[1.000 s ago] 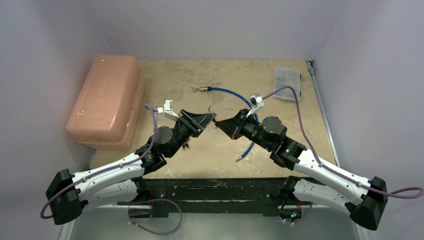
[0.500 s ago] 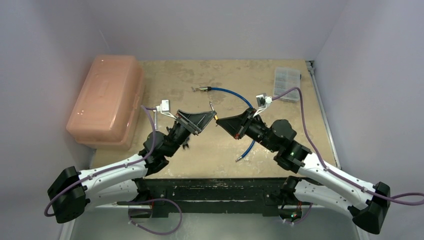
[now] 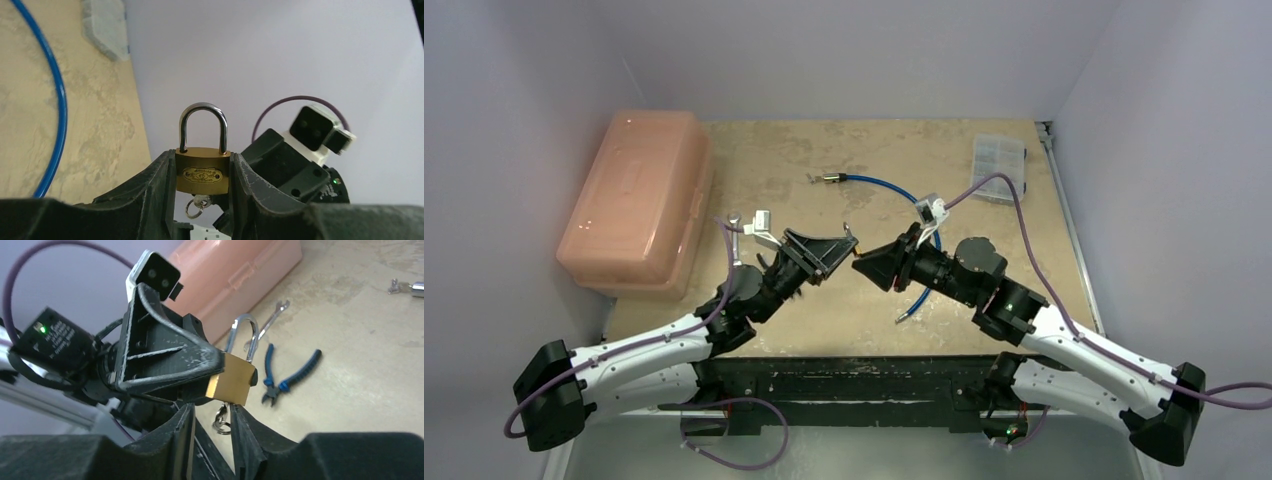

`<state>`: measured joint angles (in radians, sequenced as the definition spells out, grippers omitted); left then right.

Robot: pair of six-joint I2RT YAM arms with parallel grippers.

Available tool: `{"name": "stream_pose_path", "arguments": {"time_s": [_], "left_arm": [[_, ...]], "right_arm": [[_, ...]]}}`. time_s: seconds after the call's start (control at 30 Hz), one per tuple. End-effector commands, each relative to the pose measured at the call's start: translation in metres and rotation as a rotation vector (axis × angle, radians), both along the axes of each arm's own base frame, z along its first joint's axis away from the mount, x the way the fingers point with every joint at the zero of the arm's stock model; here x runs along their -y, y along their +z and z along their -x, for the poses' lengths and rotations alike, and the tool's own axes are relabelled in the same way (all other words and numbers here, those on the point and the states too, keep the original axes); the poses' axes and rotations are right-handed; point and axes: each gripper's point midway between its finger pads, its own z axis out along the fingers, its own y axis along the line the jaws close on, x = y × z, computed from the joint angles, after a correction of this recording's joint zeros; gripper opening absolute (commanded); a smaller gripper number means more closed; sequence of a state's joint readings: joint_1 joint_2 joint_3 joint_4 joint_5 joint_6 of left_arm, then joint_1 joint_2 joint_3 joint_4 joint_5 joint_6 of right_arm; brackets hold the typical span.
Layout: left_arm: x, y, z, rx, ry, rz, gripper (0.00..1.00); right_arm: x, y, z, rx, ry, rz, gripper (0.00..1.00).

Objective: Unlock with the key

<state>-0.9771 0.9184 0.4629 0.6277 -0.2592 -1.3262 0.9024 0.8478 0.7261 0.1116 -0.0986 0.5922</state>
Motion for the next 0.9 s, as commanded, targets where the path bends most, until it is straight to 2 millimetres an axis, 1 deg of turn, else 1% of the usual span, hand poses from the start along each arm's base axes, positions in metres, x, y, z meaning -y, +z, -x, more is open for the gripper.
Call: {"name": "stream_pose_path", "arguments": {"time_s": [0.0,0.13,0.27,0.37,0.53,0.7,0.87], "left_arm": [[0.0,-0.023,-0.001,-0.204,0.017,0.024,0.0],[0.004,-0.036,-0.005,-0.257,0.026,0.024,0.0],[0.008,-0.043,-0.008,-0.295,0.025,0.029,0.0],[0.01,-0.046,-0.008,-0.31,0.022,0.032,0.0],[0.011,-0.049,-0.008,-0.326,0.018,0.035,0.0],[0.008,-0.05,-0.008,-0.349,0.032,0.037,0.0],[0.006,-0.052,-0.009,-0.367,0.043,0.041,0.0]], "right_arm": [[0.012,0.01,0.006,0.138,0.029,0.118,0.4],[0.016,0.004,0.013,0.171,0.062,0.157,0.51],[0.023,-0.006,0.005,0.153,0.004,0.197,0.56],[0.024,-0.015,-0.003,0.128,-0.035,0.224,0.58],[0.027,-0.022,-0.021,0.092,-0.13,0.243,0.62],[0.02,-0.023,-0.028,0.07,-0.145,0.23,0.63],[0.01,-0.023,-0.03,0.062,-0.138,0.215,0.63]]}}
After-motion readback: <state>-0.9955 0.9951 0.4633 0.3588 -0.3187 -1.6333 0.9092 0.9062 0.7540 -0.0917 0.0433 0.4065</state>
